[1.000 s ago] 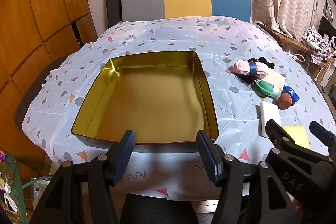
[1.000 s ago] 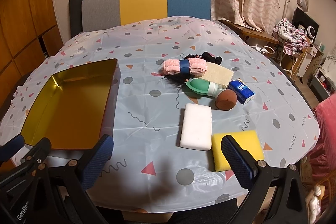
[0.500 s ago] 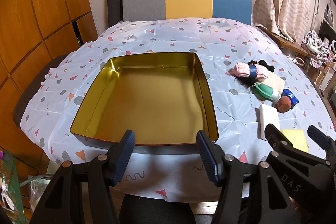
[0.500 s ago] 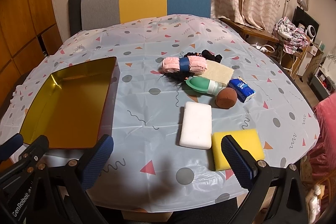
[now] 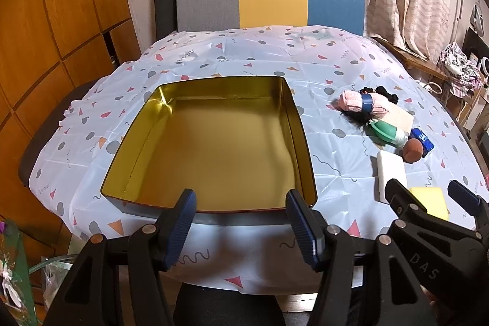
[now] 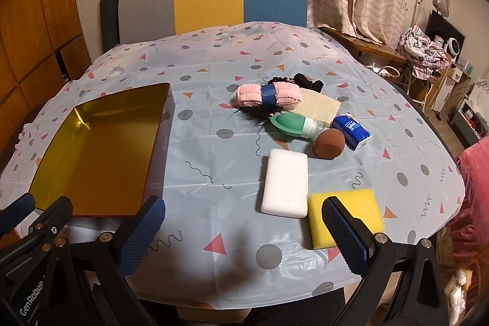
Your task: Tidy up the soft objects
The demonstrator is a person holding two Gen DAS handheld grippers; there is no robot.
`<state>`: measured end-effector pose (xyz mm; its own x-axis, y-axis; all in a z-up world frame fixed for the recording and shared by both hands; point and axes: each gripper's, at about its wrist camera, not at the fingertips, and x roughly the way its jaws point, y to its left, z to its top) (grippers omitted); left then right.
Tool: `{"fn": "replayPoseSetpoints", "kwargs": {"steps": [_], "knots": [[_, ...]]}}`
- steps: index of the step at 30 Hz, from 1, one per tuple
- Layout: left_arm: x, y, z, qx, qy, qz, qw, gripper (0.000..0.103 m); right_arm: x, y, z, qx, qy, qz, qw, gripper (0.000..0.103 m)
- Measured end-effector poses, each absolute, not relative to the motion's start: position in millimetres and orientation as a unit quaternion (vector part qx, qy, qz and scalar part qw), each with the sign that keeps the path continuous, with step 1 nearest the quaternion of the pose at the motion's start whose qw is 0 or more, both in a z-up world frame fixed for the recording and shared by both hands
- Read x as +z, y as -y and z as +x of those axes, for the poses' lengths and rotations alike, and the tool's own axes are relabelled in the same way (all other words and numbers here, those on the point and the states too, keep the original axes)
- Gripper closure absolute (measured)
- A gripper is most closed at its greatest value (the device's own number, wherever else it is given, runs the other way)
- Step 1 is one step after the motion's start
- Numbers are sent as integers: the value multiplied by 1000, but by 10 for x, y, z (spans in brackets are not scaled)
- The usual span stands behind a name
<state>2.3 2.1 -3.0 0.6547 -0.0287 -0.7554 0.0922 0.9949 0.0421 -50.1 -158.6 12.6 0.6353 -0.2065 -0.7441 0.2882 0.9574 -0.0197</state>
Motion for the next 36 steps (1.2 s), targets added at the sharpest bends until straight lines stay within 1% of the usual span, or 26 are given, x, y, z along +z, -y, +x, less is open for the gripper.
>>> {"fn": "replayPoseSetpoints", "kwargs": {"steps": [13,25,29,31,34,36], "knots": [[-52,2,21,-33,-417,41,908,41,113,1589,-502,-135,-404,53,903,0],[-122,71,63,-55,-435,42,898,42,105,1670,-493,-136,-402,47,904,0],[-138,45,22,-120,-417,1,901,42,136,1885,-525,-136,-390,57,909,0],[-125,80,-14,-136,-402,-3,906,42,148,2044,-550,-139,-384,69,910,0],[-121,237,-34,-139,-395,36,907,42,111,2379,-606,-160,-383,86,906,0],[-158,346,-18,-143,-404,63,901,42,27,2669,-657,-178,-395,108,895,0]]}}
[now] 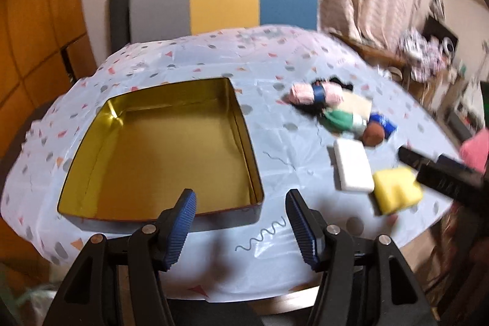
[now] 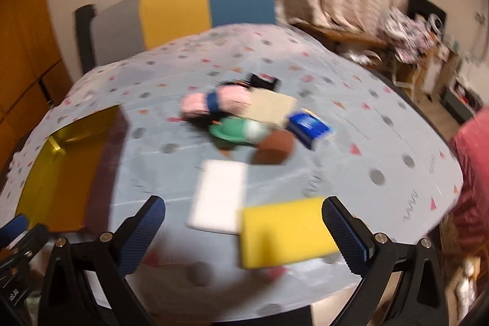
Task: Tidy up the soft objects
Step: 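Grasp the white sponge with the left tool while the right tool grasps the yellow sponge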
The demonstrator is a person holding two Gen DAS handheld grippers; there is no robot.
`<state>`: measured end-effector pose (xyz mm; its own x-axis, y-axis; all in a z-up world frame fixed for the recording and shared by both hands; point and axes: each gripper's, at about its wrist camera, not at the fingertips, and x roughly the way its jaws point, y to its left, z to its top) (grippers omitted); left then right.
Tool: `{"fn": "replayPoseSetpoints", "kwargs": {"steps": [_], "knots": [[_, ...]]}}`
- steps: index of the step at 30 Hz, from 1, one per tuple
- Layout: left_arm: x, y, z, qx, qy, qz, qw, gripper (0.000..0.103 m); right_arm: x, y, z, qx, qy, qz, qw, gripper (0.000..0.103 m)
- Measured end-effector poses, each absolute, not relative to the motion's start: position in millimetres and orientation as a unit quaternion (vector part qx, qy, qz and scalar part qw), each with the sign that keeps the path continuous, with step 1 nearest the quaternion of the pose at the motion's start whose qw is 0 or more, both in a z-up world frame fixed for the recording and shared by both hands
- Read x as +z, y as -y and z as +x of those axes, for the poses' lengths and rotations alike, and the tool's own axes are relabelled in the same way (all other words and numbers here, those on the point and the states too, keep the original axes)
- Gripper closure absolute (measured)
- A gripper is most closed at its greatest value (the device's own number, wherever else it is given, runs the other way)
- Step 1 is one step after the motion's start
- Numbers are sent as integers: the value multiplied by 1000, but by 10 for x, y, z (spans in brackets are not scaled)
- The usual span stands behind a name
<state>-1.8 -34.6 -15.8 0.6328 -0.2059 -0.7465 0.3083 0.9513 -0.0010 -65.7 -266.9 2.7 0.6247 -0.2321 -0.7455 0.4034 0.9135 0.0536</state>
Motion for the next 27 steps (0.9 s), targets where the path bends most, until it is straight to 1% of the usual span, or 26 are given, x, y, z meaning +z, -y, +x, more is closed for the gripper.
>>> {"fn": "replayPoseSetpoints", "kwargs": {"steps": [2,6,8,12,14,17,20,27], "knots": [[-234,453,17,-162,-429,75,885,42,-63,2891,-705,-183,-407,127,886,0],[-413,641,107,-205,-488,61,846,42,-305,3253,-759,-181,-433,157,869,0],[-466,711,115,-213,-502,57,837,42,-444,3376,-781,-179,-448,180,857,0],[-489,856,119,-202,-498,81,839,42,-680,3400,-769,-149,-482,210,838,0],[-476,869,141,-206,-502,69,837,42,-715,3305,-727,-142,-487,189,841,0],[-482,867,201,-208,-512,51,832,42,-699,3108,-668,-129,-483,126,857,0],[-500,909,237,-199,-511,59,834,42,-684,2908,-616,-115,-481,64,867,0],[-516,1018,268,-199,-505,73,837,42,-756,2838,-611,-85,-503,77,857,0]]}}
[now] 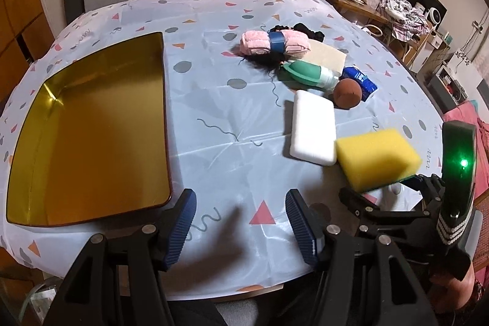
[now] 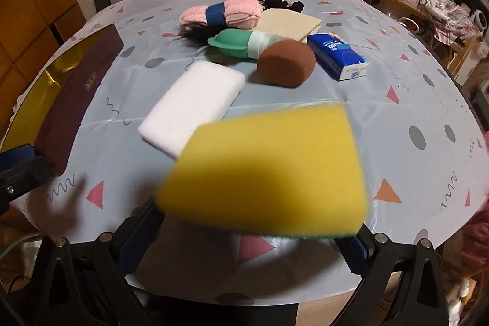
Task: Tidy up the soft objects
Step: 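Grasp the white sponge with the left tool while the right tool grasps the yellow sponge, then carry the white sponge into the gold tray and open the left tool while the right holds the yellow sponge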
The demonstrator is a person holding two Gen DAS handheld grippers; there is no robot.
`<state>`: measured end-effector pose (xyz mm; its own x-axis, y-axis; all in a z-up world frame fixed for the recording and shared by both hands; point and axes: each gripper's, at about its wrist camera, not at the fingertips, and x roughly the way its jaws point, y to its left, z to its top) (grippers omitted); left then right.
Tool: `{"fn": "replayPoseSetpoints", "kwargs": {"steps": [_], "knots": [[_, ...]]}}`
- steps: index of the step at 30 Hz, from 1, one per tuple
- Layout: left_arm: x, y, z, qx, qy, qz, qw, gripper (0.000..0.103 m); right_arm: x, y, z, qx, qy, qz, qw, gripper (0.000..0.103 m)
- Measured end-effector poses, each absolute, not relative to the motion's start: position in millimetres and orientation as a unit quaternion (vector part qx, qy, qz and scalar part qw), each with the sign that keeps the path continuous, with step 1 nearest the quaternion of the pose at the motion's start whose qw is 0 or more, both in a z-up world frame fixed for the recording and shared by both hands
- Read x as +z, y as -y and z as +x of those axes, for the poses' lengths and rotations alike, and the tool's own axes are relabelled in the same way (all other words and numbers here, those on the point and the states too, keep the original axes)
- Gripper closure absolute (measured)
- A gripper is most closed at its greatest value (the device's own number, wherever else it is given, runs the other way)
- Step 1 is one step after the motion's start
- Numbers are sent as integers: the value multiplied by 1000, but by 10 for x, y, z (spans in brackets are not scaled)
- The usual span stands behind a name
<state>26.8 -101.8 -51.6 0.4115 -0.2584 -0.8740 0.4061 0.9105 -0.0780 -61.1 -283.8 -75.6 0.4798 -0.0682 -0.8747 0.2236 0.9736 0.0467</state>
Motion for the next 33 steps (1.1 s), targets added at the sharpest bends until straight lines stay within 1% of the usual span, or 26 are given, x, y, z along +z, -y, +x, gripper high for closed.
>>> {"fn": "replayPoseSetpoints", "kwargs": {"steps": [7,11,13,16,22,26,33], "knots": [[-532,1164,370,-200,-504,79,836,42,-722,3013,-618,-107,-476,100,867,0],[-549,1264,425,-205,-503,75,836,42,-653,3234,-570,-168,-448,88,874,0],[-565,1341,465,-213,-504,73,834,42,-625,3393,-573,-201,-444,100,868,0],[-613,1494,529,-224,-501,80,832,42,-558,3559,-646,-202,-438,128,866,0],[-785,1886,687,-280,-522,80,802,42,-593,3491,-619,-182,-451,112,867,0],[-889,2161,763,-295,-524,114,791,42,-646,3435,-637,-181,-460,94,864,0],[-1040,2368,904,-289,-526,158,784,42,-659,3449,-644,-173,-463,106,863,0]]}}
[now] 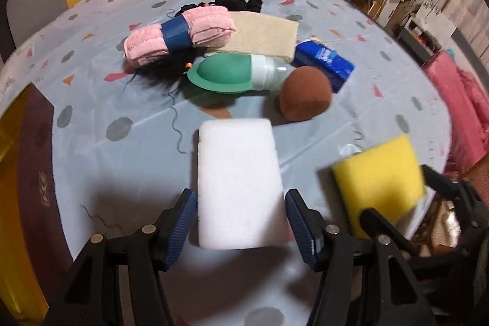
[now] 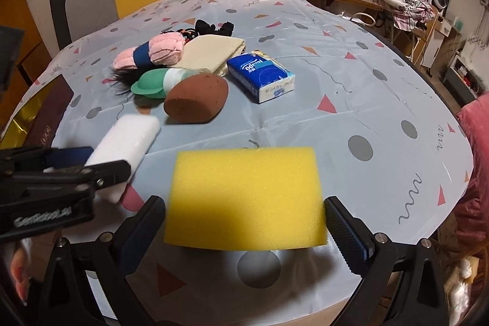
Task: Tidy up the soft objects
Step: 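Carry the white sponge into the gold tray and open the left tool while the right holds the yellow sponge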
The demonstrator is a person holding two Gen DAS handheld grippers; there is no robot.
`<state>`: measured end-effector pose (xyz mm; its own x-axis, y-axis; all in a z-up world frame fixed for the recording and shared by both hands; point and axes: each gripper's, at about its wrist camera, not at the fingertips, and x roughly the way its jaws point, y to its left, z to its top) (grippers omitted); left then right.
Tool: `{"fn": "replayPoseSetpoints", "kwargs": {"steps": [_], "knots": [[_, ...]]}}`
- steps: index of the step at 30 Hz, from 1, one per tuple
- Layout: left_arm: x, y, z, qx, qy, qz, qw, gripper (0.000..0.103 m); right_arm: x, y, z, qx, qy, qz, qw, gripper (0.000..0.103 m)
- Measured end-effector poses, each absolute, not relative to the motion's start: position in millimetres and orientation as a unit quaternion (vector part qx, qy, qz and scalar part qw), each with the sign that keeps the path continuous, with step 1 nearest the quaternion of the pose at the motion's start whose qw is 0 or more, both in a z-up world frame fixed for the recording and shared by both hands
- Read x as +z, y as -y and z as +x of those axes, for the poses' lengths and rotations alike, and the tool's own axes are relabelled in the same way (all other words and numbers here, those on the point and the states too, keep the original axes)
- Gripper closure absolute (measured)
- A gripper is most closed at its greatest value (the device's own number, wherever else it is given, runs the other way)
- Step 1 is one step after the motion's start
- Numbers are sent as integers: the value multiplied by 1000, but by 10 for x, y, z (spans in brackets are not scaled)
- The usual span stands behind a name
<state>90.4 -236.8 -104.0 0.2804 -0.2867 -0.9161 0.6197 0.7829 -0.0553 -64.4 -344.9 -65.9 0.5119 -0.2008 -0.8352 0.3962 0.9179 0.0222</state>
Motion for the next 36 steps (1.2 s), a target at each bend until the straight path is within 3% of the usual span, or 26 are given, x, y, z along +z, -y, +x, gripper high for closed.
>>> {"fn": "replayPoseSetpoints", "kwargs": {"steps": [7,19,28,36], "knots": [[-1161,2392,925,-291,-509,190,788,46,-713,3436,-635,-175,-468,104,860,0],[-799,1945,823,-315,-492,119,803,46,-647,3370,-651,-180,-444,77,874,8],[-209,1034,1139,-254,-465,65,846,46,-442,3165,-632,-157,-416,74,893,8],[-257,34,1749,-114,-501,40,857,46,-395,2860,-550,-124,-419,60,898,8]]}}
